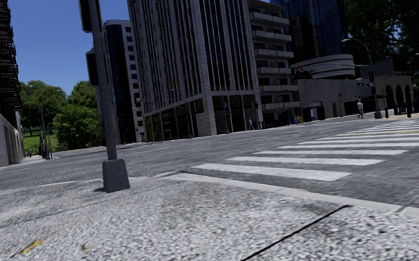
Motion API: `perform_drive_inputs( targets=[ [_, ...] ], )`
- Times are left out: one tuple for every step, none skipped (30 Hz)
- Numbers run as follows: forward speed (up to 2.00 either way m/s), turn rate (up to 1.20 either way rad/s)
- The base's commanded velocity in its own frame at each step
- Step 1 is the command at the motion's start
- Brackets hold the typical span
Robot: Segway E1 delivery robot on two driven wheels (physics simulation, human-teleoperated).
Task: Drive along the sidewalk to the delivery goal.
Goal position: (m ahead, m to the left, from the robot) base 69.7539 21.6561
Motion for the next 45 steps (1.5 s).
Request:
perform_drive_inputs(
  targets=[
    [2.00,-0.36],
    [2.00,-0.36],
    [2.00,-0.36],
    [2.00,-0.36],
    [2.00,-0.36],
    [2.00,-0.36],
    [2.00,-0.36],
    [2.00,-0.36],
    [2.00,-0.36],
    [2.00,-0.36],
    [2.00,-0.36],
    [2.00,-0.36],
    [2.00,-0.36],
    [2.00,-0.36],
    [2.00,-0.36],
    [2.00,-0.36],
    [2.00,-0.36],
    [2.00,-0.36],
    [2.00,-0.36],
    [2.00,-0.36],
    [2.00,-0.36],
    [2.00,-0.36],
    [2.00,-0.36],
    [2.00,-0.36],
    [2.00,-0.36],
    [2.00,-0.36],
    [2.00,-0.36],
    [2.00,-0.36],
    [2.00,-0.36],
    [1.94,-0.36],
    [1.94,-0.36],
    [1.83,-0.36],
    [1.72,-0.36],
    [1.62,-0.36],
    [1.56,-0.36],
    [1.56,-0.36],
    [1.48,-0.37],
    [1.38,-0.38],
    [1.29,-0.39],
    [1.15,-0.40],
    [1.07,-0.40],
    [1.05,-0.41],
    [1.05,-0.41],
    [1.05,-0.41],
    [1.05,-0.41]
  ],
)
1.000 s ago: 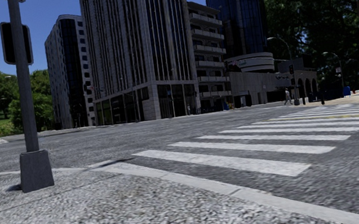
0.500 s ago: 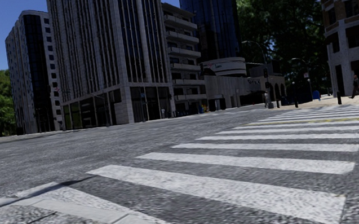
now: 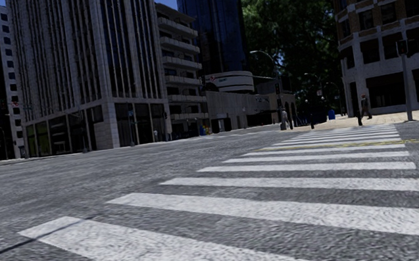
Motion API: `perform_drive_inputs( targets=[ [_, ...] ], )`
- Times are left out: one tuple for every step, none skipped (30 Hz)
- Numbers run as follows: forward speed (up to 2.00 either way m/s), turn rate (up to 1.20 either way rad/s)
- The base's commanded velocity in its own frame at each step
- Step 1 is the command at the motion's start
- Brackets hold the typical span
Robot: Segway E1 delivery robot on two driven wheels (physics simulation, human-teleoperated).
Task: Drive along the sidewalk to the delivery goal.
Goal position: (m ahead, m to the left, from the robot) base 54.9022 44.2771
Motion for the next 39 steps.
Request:
perform_drive_inputs(
  targets=[
    [1.05,-0.41],
    [1.05,-0.41],
    [1.05,-0.41],
    [1.05,-0.41],
    [1.05,-0.41],
    [1.05,-0.41],
    [1.06,-0.41],
    [1.06,-0.41],
    [1.06,-0.41],
    [1.06,-0.41],
    [1.06,-0.41],
    [1.07,-0.41],
    [1.10,-0.41],
    [1.14,-0.41],
    [1.17,-0.41],
    [1.17,-0.41],
    [1.17,-0.41],
    [1.18,-0.41],
    [1.19,-0.41],
    [1.21,-0.41],
    [1.22,-0.41],
    [1.22,-0.41],
    [1.22,-0.41],
    [1.22,-0.41],
    [1.23,-0.41],
    [1.23,-0.41],
    [1.23,-0.41],
    [1.23,-0.41],
    [1.23,-0.41],
    [1.23,-0.41],
    [1.23,-0.41],
    [1.23,-0.41],
    [1.23,-0.41],
    [1.23,-0.41],
    [1.23,-0.41],
    [1.23,-0.41],
    [1.23,-0.41],
    [1.23,-0.41],
    [1.23,-0.41]
  ],
)
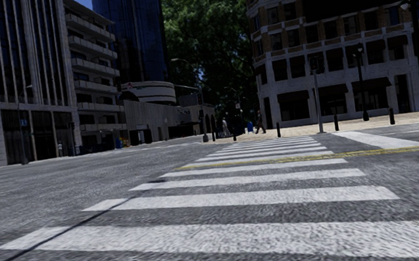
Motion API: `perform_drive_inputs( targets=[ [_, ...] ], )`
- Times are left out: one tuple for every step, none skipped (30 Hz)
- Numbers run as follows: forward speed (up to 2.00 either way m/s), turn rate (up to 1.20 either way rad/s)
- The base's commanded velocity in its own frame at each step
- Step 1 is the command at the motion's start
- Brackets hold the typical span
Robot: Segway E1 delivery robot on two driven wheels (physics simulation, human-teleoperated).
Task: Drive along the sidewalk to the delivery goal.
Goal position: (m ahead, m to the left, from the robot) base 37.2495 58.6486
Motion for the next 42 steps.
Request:
perform_drive_inputs(
  targets=[
    [1.23,-0.41],
    [1.23,-0.41],
    [1.23,-0.41],
    [1.23,-0.41],
    [1.23,-0.41],
    [1.24,-0.41],
    [1.24,-0.41],
    [1.24,-0.41],
    [1.24,-0.41],
    [1.27,-0.41],
    [1.50,-0.41],
    [1.70,-0.41],
    [2.00,-0.41],
    [2.00,-0.41],
    [2.00,-0.41],
    [2.00,-0.40],
    [2.00,-0.40],
    [2.00,-0.40],
    [2.00,-0.40],
    [2.00,-0.40],
    [2.00,-0.33],
    [2.00,0.00],
    [2.00,0.00],
    [2.00,0.00],
    [2.00,0.00],
    [2.00,0.00],
    [2.00,0.00],
    [2.00,0.00],
    [2.00,0.00],
    [2.00,0.00],
    [2.00,0.00],
    [2.00,0.00],
    [2.00,0.00],
    [2.00,0.00],
    [2.00,0.00],
    [2.00,0.00],
    [2.00,0.00],
    [2.00,0.00],
    [2.00,0.00],
    [2.00,0.00],
    [2.00,0.00],
    [2.00,0.00]
  ],
)
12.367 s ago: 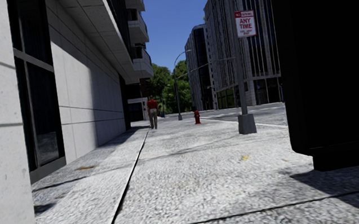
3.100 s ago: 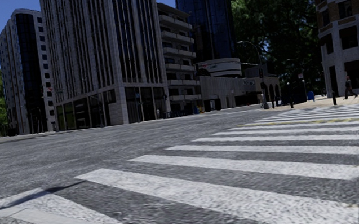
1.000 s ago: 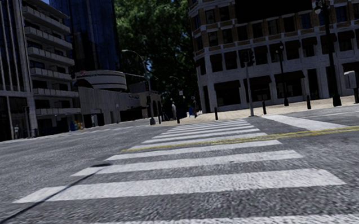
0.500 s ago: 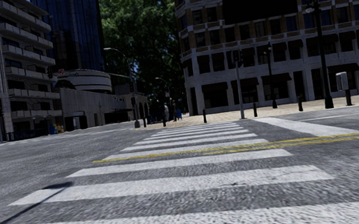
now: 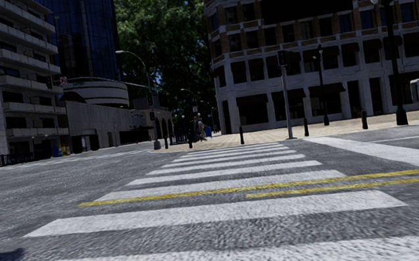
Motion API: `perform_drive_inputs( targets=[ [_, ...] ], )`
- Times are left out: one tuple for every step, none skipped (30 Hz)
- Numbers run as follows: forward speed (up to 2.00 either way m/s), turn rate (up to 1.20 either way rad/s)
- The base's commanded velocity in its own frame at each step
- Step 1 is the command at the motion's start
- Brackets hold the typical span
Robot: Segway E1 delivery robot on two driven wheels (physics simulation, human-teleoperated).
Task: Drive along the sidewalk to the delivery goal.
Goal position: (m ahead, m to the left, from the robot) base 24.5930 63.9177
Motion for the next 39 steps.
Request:
perform_drive_inputs(
  targets=[
    [2.00,0.00],
    [2.00,0.00],
    [2.00,0.00],
    [2.00,0.00],
    [2.00,0.00],
    [2.00,0.00],
    [2.00,0.00],
    [2.00,0.00],
    [2.00,0.00],
    [2.00,0.00],
    [2.00,0.00],
    [2.00,0.00],
    [2.00,0.00],
    [2.00,0.00],
    [2.00,0.00],
    [2.00,0.00],
    [2.00,0.00],
    [2.00,0.00],
    [2.00,0.00],
    [2.00,0.00],
    [2.00,0.00],
    [2.00,0.00],
    [2.00,0.00],
    [2.00,0.00],
    [2.00,0.00],
    [2.00,0.00],
    [2.00,0.00],
    [2.00,0.00],
    [2.00,0.00],
    [2.00,0.00],
    [2.00,0.00],
    [2.00,0.00],
    [2.00,0.00],
    [2.00,0.00],
    [2.00,0.00],
    [2.00,0.00],
    [2.00,0.00],
    [2.00,0.00],
    [2.00,0.00]
  ],
)
